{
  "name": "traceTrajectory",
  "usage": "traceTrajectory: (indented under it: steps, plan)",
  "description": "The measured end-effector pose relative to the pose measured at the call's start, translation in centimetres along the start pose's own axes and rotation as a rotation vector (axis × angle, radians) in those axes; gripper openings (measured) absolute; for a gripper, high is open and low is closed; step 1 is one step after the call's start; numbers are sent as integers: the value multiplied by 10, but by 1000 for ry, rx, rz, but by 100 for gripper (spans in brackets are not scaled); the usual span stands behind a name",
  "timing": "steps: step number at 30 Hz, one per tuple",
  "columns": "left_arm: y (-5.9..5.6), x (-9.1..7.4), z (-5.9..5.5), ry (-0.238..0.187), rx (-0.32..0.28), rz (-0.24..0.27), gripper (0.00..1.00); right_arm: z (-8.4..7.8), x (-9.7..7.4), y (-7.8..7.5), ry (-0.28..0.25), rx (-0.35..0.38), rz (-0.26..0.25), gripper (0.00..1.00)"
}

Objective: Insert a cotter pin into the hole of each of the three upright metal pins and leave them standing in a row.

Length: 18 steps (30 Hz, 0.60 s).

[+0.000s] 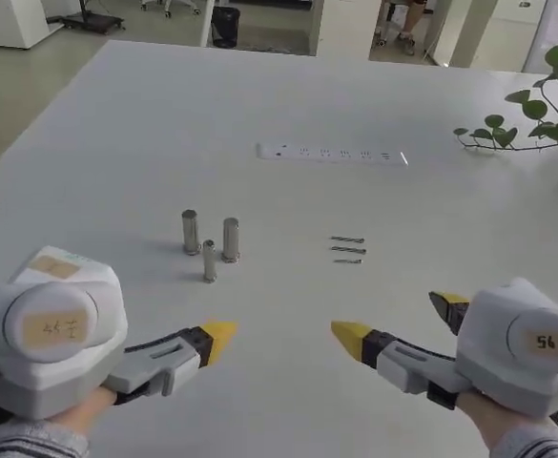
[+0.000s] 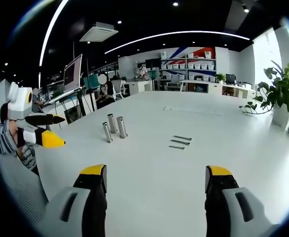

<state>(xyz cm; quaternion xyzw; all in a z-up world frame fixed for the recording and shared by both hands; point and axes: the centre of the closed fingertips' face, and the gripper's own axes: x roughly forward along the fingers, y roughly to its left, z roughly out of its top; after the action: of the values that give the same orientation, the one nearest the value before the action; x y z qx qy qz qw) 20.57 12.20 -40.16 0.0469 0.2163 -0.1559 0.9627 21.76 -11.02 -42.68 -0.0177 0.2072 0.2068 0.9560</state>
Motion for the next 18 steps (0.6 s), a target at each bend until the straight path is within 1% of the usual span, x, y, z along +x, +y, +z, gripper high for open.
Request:
traceTrajectory:
  steps: [4, 8, 12, 15, 18]
  plan:
    - [-1, -1, 5, -14, 4, -10, 99, 1, -1, -2, -3, 8, -5, 79]
    - [0, 0, 2, 0, 4, -11, 99, 1, -2, -4, -1, 15, -11, 77]
    - [4, 0, 1, 11, 28, 0, 99, 3, -2, -5, -7, 25, -16, 76]
    - [6, 0, 2, 7, 16, -2, 99, -1, 0, -6, 8, 30, -20, 75]
    - [6, -2, 4, 0, 15, -6, 99, 2, 1, -2, 8, 20, -1, 72]
